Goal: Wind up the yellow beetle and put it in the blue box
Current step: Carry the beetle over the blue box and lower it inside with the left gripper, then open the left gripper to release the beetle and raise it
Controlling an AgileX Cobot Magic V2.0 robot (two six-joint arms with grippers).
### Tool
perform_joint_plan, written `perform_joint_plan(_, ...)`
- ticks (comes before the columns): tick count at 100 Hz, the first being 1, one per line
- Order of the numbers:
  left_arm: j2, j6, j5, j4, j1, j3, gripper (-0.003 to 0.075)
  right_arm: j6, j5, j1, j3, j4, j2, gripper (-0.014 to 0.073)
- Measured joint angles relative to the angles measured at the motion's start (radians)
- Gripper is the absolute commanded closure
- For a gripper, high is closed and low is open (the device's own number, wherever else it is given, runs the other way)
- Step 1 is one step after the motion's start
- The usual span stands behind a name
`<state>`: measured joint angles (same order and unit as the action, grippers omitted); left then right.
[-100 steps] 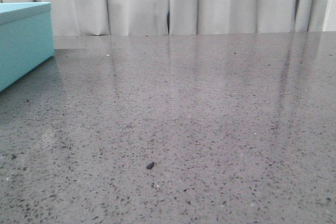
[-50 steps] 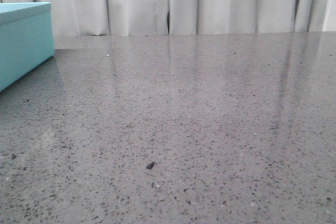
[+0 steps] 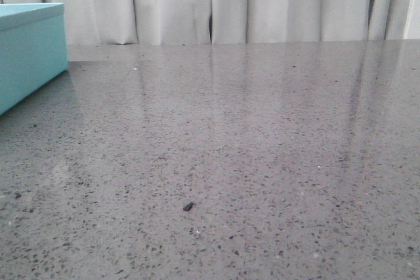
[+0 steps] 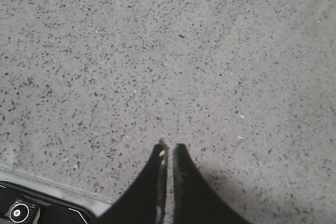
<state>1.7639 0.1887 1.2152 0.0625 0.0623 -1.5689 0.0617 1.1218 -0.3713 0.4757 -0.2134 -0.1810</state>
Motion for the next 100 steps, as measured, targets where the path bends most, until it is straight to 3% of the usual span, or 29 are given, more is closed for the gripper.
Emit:
perform_joint_plan(12, 0.0, -0.023, 0.0, 0.0, -0.004, 0.0, 0.0255, 0.0, 0.0, 0.0, 0.0, 0.0, 0.0, 0.0641)
perform_joint_plan(32, -0.034, -0.029, -0.034, -0.012, -0.004, 0.0, 0.0258, 0.0, 0.0, 0.0, 0.0, 0.0, 0.0, 0.0641)
perform_joint_plan(61, -0.327, -0.031, -0.345, -0.046, -0.006, 0.062, 0.0328, 0.0, 0.0, 0.0, 0.0, 0.0, 0.0, 0.0641)
perform_joint_plan(77, -0.58, -0.031, -0.508, -0.053, -0.006, 0.26, 0.0332, 0.0, 0.0, 0.0, 0.0, 0.0, 0.0, 0.0641)
perform_joint_plan(100, -0.947, -0.031, -0.701, -0.085, 0.0, 0.717, 0.0333, 0.0, 0.0, 0.0, 0.0, 0.0, 0.0, 0.0641)
